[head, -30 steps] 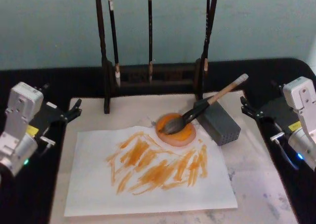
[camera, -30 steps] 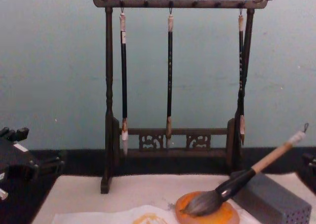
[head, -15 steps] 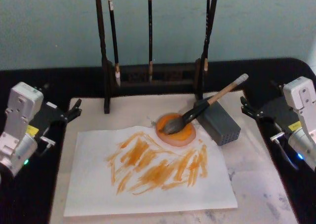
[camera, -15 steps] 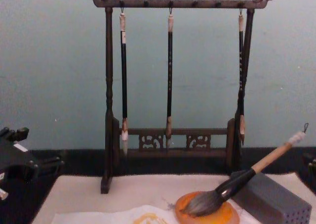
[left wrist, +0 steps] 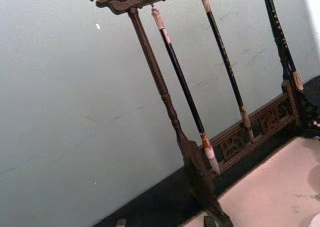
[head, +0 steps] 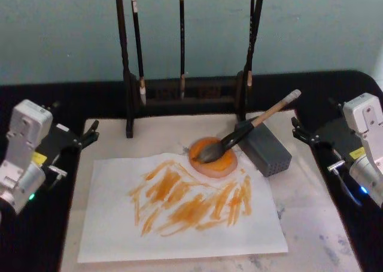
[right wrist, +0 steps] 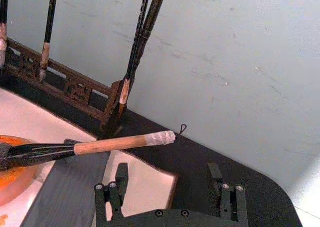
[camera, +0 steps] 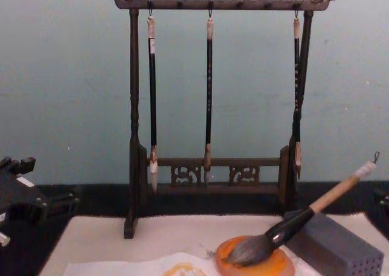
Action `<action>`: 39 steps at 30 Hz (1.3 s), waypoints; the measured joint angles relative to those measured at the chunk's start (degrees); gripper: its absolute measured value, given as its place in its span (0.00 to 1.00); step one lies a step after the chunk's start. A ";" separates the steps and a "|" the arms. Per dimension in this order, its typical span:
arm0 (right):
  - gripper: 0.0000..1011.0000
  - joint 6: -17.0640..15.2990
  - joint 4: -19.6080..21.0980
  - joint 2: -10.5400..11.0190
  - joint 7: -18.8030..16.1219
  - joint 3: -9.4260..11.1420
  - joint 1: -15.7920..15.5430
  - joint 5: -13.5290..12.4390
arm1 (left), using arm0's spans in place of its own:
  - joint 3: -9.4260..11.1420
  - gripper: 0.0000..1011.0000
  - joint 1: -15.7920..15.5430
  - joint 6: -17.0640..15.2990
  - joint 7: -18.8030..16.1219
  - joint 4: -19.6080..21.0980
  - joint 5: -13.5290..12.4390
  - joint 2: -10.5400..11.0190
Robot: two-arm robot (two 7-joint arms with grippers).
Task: Pick up the brush from the inkstone, write on the paper, then place the brush back to its original position.
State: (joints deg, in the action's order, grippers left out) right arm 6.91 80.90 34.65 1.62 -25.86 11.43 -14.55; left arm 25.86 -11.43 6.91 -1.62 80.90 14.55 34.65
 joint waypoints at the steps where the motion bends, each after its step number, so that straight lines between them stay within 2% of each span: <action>1: 0.99 0.00 0.00 0.00 0.00 0.00 0.00 0.00 | 0.00 0.99 0.00 0.00 0.00 0.00 0.00 0.00; 27: 0.99 -0.07 -0.02 -0.22 -0.56 0.32 -0.11 -0.14 | 0.00 0.99 0.00 0.00 0.00 0.00 0.00 0.00; 34: 0.99 -1.28 -0.01 -1.56 -3.78 2.57 -0.78 -4.25 | 0.00 0.99 0.00 0.00 0.00 0.00 0.00 0.00; 37: 0.99 -2.30 0.05 -2.45 -5.77 3.95 -1.20 -7.43 | 0.00 0.99 0.00 0.00 0.00 0.00 0.00 0.00; 39: 0.99 -3.35 0.00 -3.38 -7.58 5.11 -1.43 -10.48 | 0.00 0.99 0.00 0.00 0.00 0.00 0.00 0.00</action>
State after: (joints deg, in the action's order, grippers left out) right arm 3.56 80.90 31.27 -5.96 -20.75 10.00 -25.02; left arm 25.86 -11.43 6.91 -1.62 80.90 14.55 34.64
